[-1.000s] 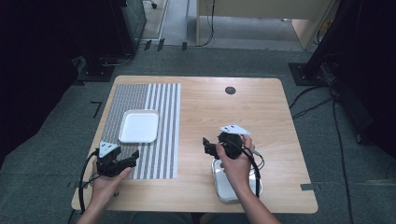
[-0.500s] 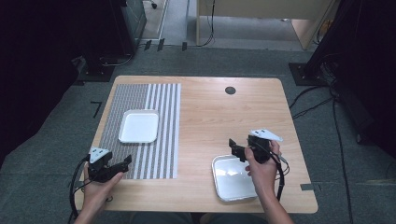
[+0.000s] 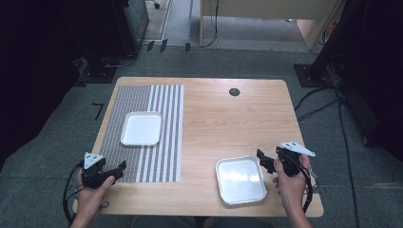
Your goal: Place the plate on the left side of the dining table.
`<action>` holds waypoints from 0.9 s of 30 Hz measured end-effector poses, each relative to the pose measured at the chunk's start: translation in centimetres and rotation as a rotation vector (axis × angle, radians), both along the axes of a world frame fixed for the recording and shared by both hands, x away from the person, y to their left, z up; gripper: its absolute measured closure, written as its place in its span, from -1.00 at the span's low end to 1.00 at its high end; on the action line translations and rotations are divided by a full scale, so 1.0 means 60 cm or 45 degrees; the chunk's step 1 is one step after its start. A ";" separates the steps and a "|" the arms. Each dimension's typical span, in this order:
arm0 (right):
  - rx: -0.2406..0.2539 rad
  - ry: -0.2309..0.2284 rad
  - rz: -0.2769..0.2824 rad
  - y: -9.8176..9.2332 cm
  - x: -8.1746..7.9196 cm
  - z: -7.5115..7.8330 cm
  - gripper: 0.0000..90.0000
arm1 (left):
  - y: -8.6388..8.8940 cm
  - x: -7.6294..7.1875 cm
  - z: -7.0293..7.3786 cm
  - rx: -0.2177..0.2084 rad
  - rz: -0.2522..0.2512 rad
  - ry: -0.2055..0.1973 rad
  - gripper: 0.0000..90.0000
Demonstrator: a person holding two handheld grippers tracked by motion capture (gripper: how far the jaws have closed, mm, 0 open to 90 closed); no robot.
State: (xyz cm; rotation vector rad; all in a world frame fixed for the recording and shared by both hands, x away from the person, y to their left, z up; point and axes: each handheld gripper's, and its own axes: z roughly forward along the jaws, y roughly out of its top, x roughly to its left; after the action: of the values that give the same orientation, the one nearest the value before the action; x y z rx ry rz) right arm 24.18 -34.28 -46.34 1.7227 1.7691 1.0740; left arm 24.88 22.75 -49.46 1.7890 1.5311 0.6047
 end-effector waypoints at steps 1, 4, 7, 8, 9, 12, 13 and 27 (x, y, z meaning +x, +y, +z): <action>-0.003 0.006 -0.007 -0.007 -0.004 -0.005 -0.53 | 0.001 0.001 -0.003 0.028 0.018 0.010 -0.60; -0.006 0.018 -0.035 -0.032 -0.017 -0.021 -0.53 | 0.007 0.000 -0.009 0.030 0.029 0.030 -0.60; 0.001 0.031 -0.067 -0.053 -0.028 -0.033 -0.53 | 0.012 -0.001 -0.014 0.030 0.030 0.048 -0.62; 0.001 0.037 -0.080 -0.060 -0.032 -0.037 -0.53 | 0.014 -0.001 -0.016 0.033 0.033 0.054 -0.62; 0.002 0.039 -0.092 -0.070 -0.037 -0.043 -0.53 | 0.016 -0.001 -0.018 0.031 0.038 0.055 -0.62; -0.013 0.059 -0.115 -0.085 -0.047 -0.055 -0.53 | 0.023 -0.002 -0.020 0.025 0.053 0.060 -0.62; -0.016 0.067 -0.128 -0.091 -0.051 -0.060 -0.53 | 0.024 -0.003 -0.020 0.035 0.055 0.060 -0.62; -0.082 0.101 -0.159 -0.125 -0.080 -0.096 -0.54 | 0.025 -0.008 -0.032 0.146 0.106 0.056 -0.63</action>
State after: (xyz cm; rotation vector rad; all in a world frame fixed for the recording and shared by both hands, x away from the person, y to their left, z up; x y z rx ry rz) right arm 19.35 -41.78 -52.09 1.8328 1.6988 0.8983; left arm 24.40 24.24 -51.39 1.8422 1.6366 0.7104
